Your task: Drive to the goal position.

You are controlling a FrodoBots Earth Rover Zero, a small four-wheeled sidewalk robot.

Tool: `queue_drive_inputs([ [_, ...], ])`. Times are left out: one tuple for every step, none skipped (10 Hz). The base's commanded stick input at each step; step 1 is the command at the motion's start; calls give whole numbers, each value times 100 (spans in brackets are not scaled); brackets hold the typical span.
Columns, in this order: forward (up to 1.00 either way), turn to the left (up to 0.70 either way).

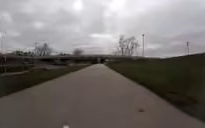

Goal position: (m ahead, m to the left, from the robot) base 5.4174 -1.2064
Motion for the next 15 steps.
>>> queue_drive_inputs([
  [100, 0],
  [100, 0],
  [100, 0],
  [100, 0],
  [100, 0],
  [100, 0],
  [100, 0],
  [100, 0],
  [100, 0],
  [100, 0],
  [100, 0],
  [100, 0],
  [100, 0],
  [100, 0],
  [100, 0],
])
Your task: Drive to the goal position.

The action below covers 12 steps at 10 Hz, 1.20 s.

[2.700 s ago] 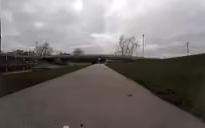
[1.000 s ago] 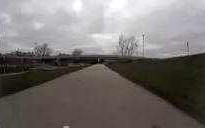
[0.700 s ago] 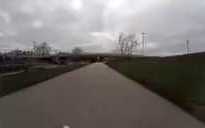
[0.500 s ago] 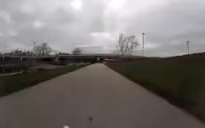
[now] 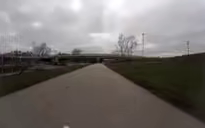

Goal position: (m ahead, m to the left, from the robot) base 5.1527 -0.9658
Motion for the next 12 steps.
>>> queue_drive_inputs([
  [100, 0],
  [100, 0],
  [100, 0],
  [100, 0],
  [100, 0],
  [100, 0],
  [100, 0],
  [100, 0],
  [100, 0],
  [100, 0],
  [100, 0],
  [100, 0],
])
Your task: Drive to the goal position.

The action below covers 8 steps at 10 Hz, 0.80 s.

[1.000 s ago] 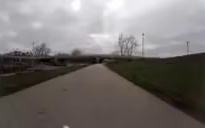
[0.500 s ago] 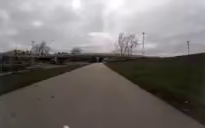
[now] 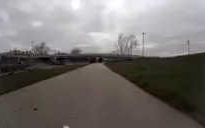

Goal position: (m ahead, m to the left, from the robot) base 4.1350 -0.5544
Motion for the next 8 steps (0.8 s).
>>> queue_drive_inputs([
  [100, 0],
  [100, 0],
  [100, 0],
  [100, 0],
  [100, 0],
  [100, 0],
  [100, 0],
  [100, 0],
])
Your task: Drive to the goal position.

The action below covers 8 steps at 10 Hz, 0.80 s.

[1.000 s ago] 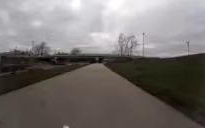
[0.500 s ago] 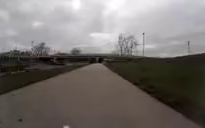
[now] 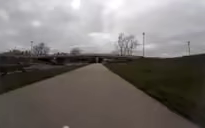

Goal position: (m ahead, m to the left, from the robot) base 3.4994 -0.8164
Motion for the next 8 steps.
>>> queue_drive_inputs([
  [100, 0],
  [100, 0],
  [100, 0],
  [100, 0],
  [100, 0],
  [100, 0],
  [100, 0],
  [100, 0],
])
